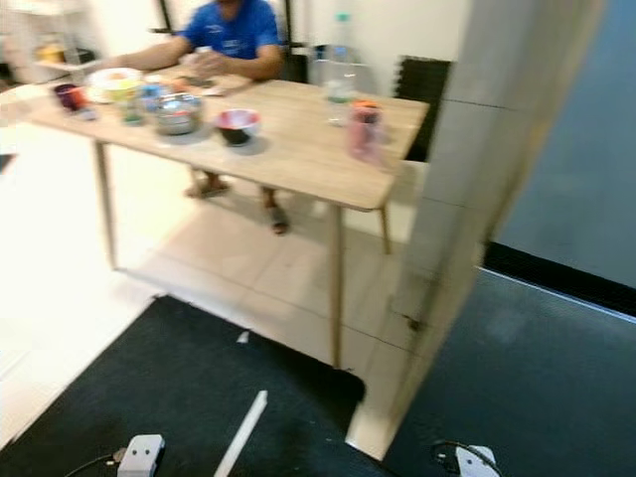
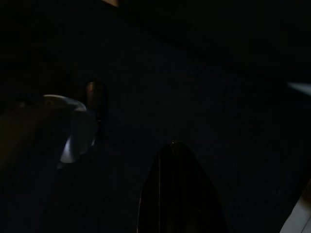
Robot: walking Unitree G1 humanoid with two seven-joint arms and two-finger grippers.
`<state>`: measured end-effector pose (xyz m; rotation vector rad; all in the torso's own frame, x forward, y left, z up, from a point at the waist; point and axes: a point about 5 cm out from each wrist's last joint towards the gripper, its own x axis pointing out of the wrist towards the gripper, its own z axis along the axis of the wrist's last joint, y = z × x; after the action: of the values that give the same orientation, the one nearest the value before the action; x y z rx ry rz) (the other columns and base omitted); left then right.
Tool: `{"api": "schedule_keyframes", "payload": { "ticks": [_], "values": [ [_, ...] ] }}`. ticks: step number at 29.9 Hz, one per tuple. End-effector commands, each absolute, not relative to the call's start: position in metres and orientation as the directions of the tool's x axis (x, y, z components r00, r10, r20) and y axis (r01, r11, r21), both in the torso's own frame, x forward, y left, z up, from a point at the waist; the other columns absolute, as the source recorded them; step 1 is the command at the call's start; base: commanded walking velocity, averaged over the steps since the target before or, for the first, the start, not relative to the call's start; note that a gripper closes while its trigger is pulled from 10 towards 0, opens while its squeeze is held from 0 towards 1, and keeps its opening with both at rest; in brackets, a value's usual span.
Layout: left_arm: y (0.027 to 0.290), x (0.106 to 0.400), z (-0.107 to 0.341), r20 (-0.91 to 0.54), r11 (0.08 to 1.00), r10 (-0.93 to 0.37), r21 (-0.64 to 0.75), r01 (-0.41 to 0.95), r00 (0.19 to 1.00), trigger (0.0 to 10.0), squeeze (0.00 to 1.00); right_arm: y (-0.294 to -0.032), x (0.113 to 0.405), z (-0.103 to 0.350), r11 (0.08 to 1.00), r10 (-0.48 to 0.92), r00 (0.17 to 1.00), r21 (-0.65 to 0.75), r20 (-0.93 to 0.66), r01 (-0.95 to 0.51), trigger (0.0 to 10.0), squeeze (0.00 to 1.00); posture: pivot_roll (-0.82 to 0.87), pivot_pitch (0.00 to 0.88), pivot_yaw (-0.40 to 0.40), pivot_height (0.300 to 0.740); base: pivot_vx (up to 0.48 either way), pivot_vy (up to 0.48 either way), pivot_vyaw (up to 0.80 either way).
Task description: Restocking fridge
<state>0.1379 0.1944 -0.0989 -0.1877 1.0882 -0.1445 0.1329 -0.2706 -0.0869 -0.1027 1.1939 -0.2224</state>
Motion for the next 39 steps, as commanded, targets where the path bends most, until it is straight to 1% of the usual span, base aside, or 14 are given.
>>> {"api": "schedule_keyframes", "payload": {
  "ticks": [1, 10, 21, 32, 39],
  "values": [
    [0.1994, 0.1374, -0.0985, -0.868, 0.979, -0.189, -0.203, 0.021, 0.460, 10.0, 0.00, -0.2707, 0.1340, -0.0864, 0.973, -0.231, 0.348, -0.215, -0.909, 0.082, 10.0, 0.00, 0.01, 0.000, 0.002, 0.740, 0.000, 0.000, 0.78],
    [0.2009, 0.1382, -0.0981, -0.867, 0.985, -0.167, -0.171, 0.033, 0.469, 10.0, 0.00, -0.2717, 0.1382, -0.0846, 0.971, -0.233, 0.355, -0.237, -0.905, 0.034, 10.0, 0.00, 0.01, 0.000, -0.001, 0.740, 0.000, 0.000, 0.78],
    [0.2014, 0.1384, -0.0981, -0.867, 0.987, -0.153, -0.154, 0.036, 0.474, 10.0, 0.00, -0.2709, 0.1390, -0.0846, 0.967, -0.247, 0.362, -0.255, -0.899, 0.026, 10.0, 0.00, 0.01, 0.000, 0.000, 0.740, 0.000, 0.000, 0.78],
    [0.1989, 0.1375, -0.0985, -0.867, 0.984, -0.176, -0.166, 0.062, 0.466, 10.0, 0.00, -0.2669, 0.1394, -0.0858, 0.968, -0.242, 0.367, -0.250, -0.898, 0.025, 10.0, 0.00, 0.02, 0.000, 0.001, 0.740, 0.000, 0.000, 0.00],
    [0.1979, 0.1372, -0.0987, -0.868, 0.983, -0.183, -0.169, 0.071, 0.461, 10.0, 0.00, -0.2634, 0.1405, -0.0866, 0.969, -0.235, 0.370, -0.246, -0.899, 0.016, 10.0, 0.00, 0.02, 0.000, 0.001, 0.740, 0.291, 0.000, 0.00]
  ]
}}
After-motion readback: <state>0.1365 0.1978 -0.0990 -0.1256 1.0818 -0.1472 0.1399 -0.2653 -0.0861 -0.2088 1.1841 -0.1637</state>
